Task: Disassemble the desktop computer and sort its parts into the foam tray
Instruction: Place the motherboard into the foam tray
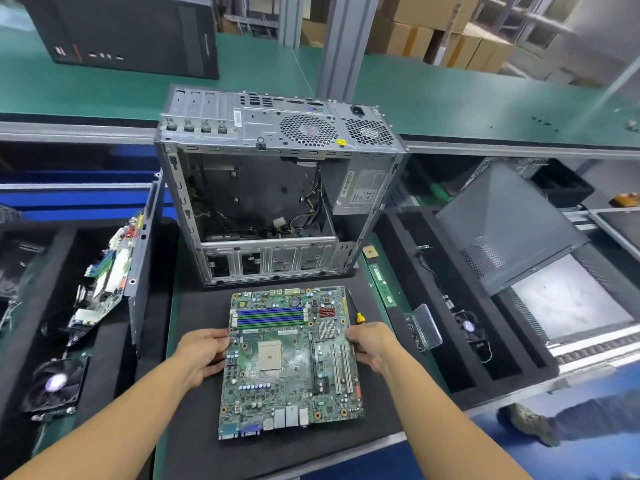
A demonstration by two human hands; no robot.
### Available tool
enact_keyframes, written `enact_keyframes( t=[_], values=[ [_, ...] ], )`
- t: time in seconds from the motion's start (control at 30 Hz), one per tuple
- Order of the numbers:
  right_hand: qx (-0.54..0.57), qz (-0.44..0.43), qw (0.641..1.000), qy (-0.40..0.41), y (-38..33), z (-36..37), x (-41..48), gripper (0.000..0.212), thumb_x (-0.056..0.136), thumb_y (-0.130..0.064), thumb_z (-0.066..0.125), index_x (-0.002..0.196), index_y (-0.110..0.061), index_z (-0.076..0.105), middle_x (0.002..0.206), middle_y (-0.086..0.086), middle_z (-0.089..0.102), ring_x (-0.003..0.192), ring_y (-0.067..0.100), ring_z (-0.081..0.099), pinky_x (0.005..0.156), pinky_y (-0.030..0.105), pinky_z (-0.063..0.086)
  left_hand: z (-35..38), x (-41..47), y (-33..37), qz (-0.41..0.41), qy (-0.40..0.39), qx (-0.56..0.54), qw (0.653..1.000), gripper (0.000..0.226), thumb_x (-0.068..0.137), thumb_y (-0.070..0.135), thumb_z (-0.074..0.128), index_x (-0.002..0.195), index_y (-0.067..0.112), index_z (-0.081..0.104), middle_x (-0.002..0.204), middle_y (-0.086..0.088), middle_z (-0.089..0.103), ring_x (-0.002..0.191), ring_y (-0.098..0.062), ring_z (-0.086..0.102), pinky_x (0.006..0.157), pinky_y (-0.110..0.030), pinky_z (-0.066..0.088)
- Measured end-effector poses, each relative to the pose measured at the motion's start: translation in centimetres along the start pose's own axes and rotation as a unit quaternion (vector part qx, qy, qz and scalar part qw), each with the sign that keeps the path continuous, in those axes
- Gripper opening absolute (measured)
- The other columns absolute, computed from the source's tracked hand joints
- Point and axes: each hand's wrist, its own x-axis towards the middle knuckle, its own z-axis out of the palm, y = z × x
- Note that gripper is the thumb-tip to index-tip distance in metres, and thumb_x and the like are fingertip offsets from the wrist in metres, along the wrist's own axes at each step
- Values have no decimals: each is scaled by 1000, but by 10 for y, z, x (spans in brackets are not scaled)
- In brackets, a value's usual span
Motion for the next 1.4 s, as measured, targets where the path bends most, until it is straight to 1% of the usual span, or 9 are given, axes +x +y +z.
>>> enact_keyframes(
  t=[0.1,0.33,0.47,0.63,0.83,1.0,1.17,1.3,1.4],
  values=[
    [-18,-36,999,6,-4,-8,-9,12,89,-12,71,96,-4,66,106,11,67,91,22,58,80,35,48,3,0,7,-7,-12,-1,1000,18,92,-3,64,96,14,70,84,-7,66,69,-17,56,59,-33,52],
    [-49,-120,992,6,-38,-32,-37,38,81,-10,79,116,-7,65,121,14,66,117,31,59,106,48,42,28,-8,18,-23,-48,-2,999,20,94,-5,59,95,14,67,83,-7,63,67,-18,54,58,-34,49],
    [-83,-165,983,21,-64,-53,-47,34,81,-11,79,113,-8,69,108,6,67,94,16,61,84,31,42,54,-17,20,-43,-80,-10,996,21,95,-6,56,98,12,65,86,-8,62,70,-19,55,65,-36,52],
    [-122,-208,968,73,-94,-92,-46,26,81,-12,79,106,-13,71,106,4,67,93,18,62,77,26,43,110,-23,29,-55,-121,-28,991,20,95,-8,55,103,9,64,88,-10,61,72,-20,55,85,-43,51],
    [-165,-239,951,107,-136,-171,-28,19,81,-9,77,97,-17,69,76,6,65,58,15,53,52,23,40,207,-29,48,-59,-176,-65,980,21,97,-10,49,102,5,63,98,-13,62,76,-23,58,82,-45,52],
    [-226,-273,929,109,-175,-234,-12,13,85,-11,74,89,-23,69,85,9,65,65,18,53,54,24,39,293,-34,64,-60,-230,-69,969,23,96,-11,51,113,1,61,114,-15,65,92,-29,68,77,-40,56],
    [-241,-295,914,140,-203,-293,10,18,88,-10,71,102,-21,67,87,-8,60,64,4,50,53,19,34,362,-28,80,-15,-278,-22,960,27,99,-3,50,121,6,62,118,-10,68,101,-22,69,88,-36,56],
    [-220,-327,896,203,-221,-329,35,18,89,-10,68,105,-17,66,73,-9,52,52,8,45,41,16,37,410,-12,96,99,-228,138,959,26,99,9,54,123,10,65,114,-5,69,93,-17,65,76,-27,53],
    [-250,-358,865,248,-236,-342,60,20,90,-10,66,108,-18,65,64,-8,46,46,6,42,42,19,32,449,8,113,274,-168,349,881,35,96,12,56,131,12,59,129,-8,61,116,-22,59,99,-29,46]
  ],
)
